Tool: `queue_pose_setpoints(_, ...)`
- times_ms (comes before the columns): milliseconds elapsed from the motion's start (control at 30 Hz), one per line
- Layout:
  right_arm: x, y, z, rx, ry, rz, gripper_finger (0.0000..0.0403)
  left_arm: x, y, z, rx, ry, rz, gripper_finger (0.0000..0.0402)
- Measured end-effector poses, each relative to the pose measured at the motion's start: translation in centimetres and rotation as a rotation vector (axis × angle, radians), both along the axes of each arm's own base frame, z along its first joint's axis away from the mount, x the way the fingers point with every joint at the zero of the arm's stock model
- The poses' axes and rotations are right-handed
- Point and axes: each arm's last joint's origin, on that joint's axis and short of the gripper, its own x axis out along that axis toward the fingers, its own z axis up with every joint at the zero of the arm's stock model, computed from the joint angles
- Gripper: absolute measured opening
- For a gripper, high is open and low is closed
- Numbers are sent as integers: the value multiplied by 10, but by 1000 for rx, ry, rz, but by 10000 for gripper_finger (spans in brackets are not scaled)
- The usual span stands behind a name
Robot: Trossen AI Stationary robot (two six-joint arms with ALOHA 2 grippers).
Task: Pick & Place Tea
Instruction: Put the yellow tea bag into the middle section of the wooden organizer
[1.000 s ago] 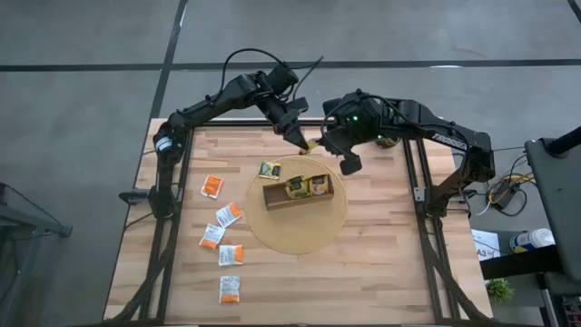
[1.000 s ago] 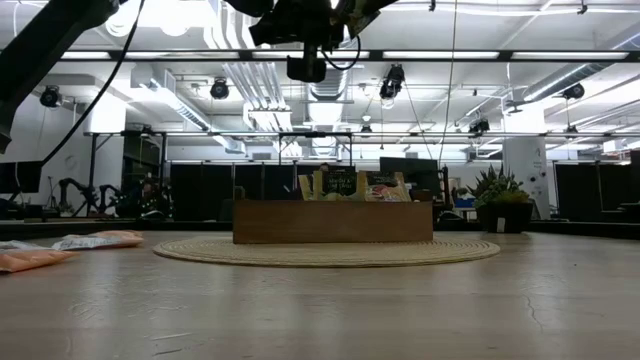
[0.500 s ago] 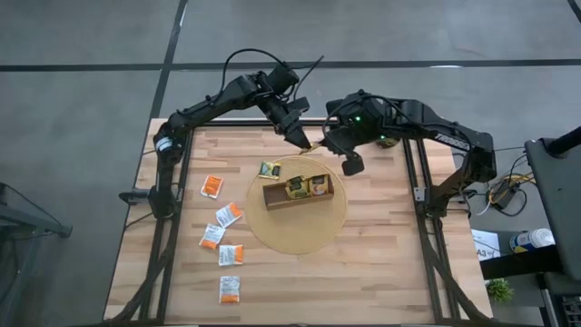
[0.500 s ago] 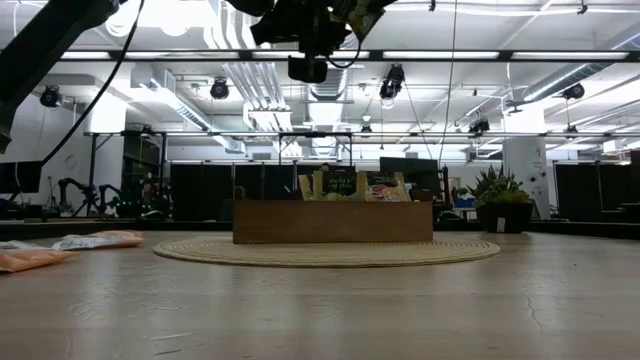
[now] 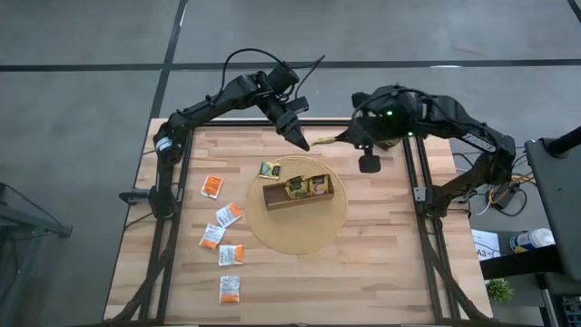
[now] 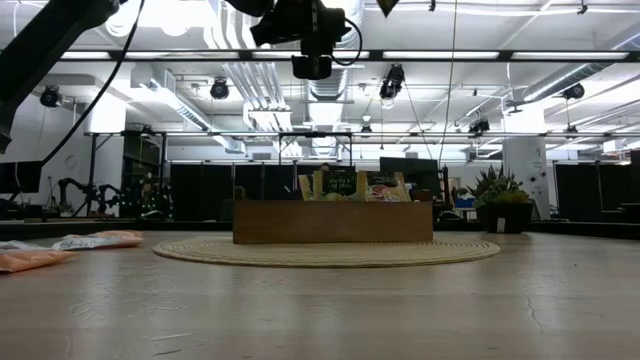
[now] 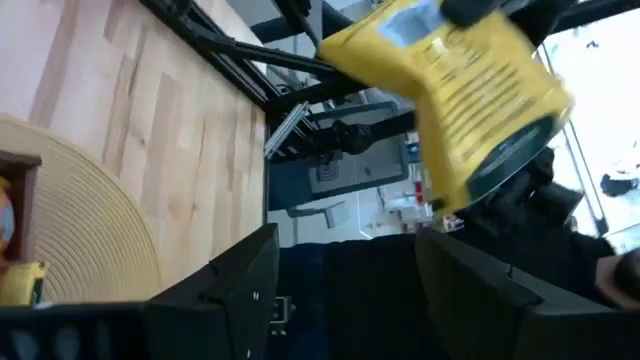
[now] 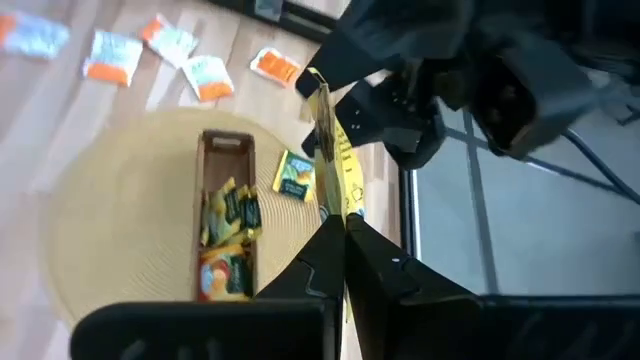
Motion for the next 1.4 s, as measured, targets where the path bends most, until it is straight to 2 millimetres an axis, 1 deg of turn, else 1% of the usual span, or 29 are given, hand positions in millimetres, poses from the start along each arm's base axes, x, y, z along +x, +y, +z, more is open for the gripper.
queue_pose_setpoints(133, -12, 3, 7, 64, -36, -49, 8, 0, 0, 4, 40, -48, -10, 229)
queue_pose_setpoints(233, -21, 5, 9, 143, -45, -83, 8, -1, 0, 13, 97, -86, 4, 229)
queue_pose_setpoints(333, -26, 7, 12, 243, -67, -117, 8, -3, 0, 29, 220, -152, 42, 229)
queue_pose_setpoints(500, -28, 8, 13, 361, -85, -163, 8, -10, -6, 65, 462, -278, 119, 229)
queue_pose_setpoints(600, -28, 8, 13, 405, -92, -200, 8, -19, -11, 76, 568, -312, 167, 229)
queue_pose_setpoints(733, -28, 8, 13, 466, -103, -252, 8, -36, -23, 85, 729, -294, 232, 229)
queue_pose_setpoints(900, -23, 7, 15, 500, -150, -277, 8, -54, -42, 94, 860, -289, 262, 229)
queue_pose_setpoints(967, -18, 6, 16, 515, -196, -280, 8, -58, -49, 99, 910, -280, 303, 229)
queue_pose_setpoints(1133, -10, 1, 16, 511, -271, -282, 8, -67, -66, 106, 1049, -222, 407, 229)
queue_pose_setpoints(1400, 3, -4, 11, 472, -356, -268, 8, -80, -90, 115, 1027, -229, 441, 229)
